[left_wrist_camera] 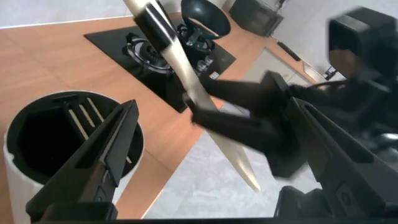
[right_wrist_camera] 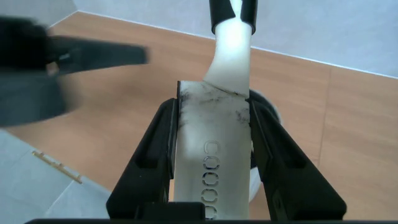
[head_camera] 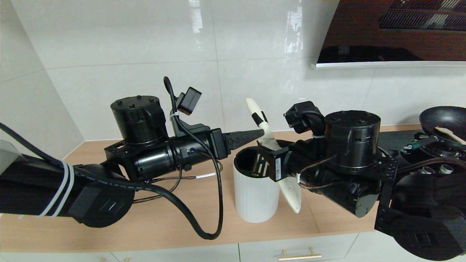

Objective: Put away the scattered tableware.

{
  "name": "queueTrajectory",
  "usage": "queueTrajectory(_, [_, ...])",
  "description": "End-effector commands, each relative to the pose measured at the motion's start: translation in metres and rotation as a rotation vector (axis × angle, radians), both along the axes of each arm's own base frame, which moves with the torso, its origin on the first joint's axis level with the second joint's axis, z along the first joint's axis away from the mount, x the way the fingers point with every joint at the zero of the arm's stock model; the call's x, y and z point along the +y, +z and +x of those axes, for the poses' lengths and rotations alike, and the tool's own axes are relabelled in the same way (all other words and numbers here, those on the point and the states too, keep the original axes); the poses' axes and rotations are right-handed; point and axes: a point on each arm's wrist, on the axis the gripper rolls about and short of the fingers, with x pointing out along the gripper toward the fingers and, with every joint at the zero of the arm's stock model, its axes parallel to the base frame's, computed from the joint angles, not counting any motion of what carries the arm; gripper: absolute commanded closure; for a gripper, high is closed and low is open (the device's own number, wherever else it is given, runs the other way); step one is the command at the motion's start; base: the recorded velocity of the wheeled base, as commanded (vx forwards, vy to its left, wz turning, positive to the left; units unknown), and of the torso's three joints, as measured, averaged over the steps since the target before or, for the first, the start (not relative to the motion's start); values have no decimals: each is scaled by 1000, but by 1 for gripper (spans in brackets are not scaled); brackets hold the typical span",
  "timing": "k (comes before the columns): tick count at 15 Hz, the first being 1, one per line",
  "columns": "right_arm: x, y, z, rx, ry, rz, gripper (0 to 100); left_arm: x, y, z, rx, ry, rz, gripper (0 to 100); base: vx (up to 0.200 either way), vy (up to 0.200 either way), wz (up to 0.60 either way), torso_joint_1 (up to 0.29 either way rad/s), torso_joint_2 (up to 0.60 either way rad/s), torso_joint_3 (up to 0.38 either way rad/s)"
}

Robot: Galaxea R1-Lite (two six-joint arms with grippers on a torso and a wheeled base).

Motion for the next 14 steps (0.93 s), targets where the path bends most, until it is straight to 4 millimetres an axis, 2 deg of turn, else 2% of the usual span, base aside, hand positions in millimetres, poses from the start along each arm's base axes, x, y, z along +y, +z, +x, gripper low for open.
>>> queueTrajectory(1, [2,2,-9,-1,24,1,100,1,1,1,-2,5,-2,0,0,0,0,0,0,0])
queueTrajectory(7, [8,-2,-30,11,87,-13,100,1,-1,5,-1,8,-2,0,0,0,0,0,0,0])
queueTrajectory(14, [11,-8,-30,24,98,-28,100,-1,-3,6,3,1,0,0,0,0,0,0,0,0])
